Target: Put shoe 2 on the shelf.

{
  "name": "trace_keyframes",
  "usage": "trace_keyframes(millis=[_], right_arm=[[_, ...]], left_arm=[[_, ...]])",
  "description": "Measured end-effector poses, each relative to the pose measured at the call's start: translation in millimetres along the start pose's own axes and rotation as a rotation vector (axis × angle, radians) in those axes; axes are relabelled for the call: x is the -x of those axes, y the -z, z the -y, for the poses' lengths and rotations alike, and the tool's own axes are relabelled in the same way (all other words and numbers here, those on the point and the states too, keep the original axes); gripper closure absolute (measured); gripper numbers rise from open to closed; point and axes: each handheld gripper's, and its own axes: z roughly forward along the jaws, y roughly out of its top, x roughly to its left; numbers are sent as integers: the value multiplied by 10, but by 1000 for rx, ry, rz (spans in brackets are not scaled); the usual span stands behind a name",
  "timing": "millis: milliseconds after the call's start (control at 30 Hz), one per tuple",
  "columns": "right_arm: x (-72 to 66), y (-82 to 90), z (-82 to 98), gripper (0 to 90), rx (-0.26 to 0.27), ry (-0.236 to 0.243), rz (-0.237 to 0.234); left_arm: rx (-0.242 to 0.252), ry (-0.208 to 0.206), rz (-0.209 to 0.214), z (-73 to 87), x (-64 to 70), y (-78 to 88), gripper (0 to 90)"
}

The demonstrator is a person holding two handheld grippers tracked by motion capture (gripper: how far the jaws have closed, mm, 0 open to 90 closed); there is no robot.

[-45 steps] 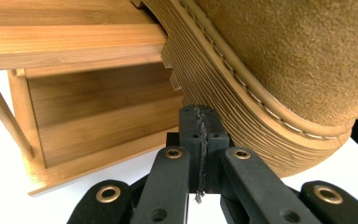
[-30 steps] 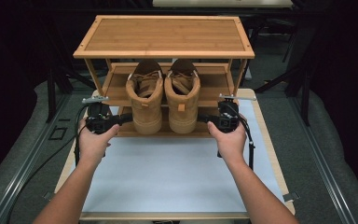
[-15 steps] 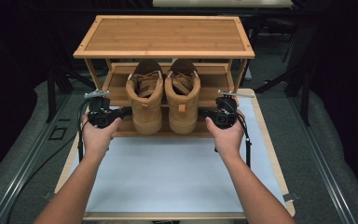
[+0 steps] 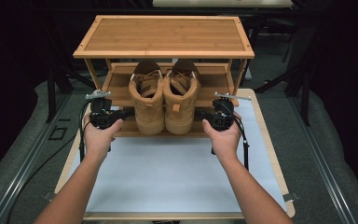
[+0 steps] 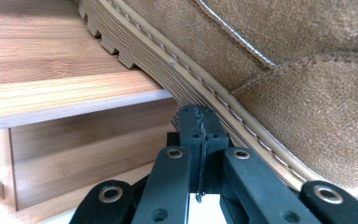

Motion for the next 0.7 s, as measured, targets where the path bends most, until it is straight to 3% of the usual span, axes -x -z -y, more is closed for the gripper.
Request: trace_keyframes(millis=[200, 300, 567, 700], right_arm=[[-23, -2, 14, 900, 5, -1, -3], [-46, 17, 9, 900, 15, 3, -16], [-115, 30, -71, 900, 37, 9, -19], [-98, 10, -106, 900, 45, -2, -22]], left_arm=[[11, -6, -22, 11, 19, 13, 900], [31, 10, 5, -8, 8, 52, 900], [40, 6, -18, -128, -19, 46, 900], [53, 15, -9, -144, -30, 33, 900]])
